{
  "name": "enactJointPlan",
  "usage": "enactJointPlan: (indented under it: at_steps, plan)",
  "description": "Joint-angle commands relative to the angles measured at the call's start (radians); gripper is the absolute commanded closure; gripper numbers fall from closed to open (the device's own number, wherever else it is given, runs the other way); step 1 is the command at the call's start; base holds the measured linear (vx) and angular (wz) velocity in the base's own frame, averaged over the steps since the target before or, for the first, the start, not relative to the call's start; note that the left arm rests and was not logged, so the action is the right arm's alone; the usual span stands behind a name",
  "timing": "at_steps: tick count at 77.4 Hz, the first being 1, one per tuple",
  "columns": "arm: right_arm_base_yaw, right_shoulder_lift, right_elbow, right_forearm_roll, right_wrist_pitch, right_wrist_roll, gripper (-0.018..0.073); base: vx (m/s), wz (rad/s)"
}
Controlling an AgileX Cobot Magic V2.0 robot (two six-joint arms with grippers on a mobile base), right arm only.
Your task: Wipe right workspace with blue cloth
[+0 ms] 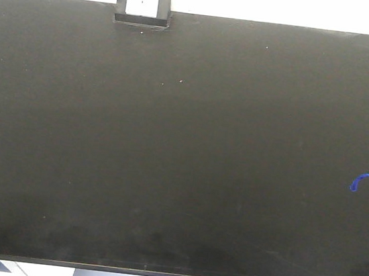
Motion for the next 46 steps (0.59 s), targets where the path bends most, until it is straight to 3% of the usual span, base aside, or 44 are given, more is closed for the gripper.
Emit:
enactJointPlan:
  at_steps: [1,26,46]
  plan:
    - [0.0,0.011,-0.03,0.005,-0.084,-0.01,0.0564,0.0,0.0]
    - [0.0,0.077,-0.033,0.031,-0.109,-0.008,0.0564,0.0,0.0]
    - [0.0,0.559,-0.122,0.025,-0.048,-0.008,0.0564,0.0,0.0]
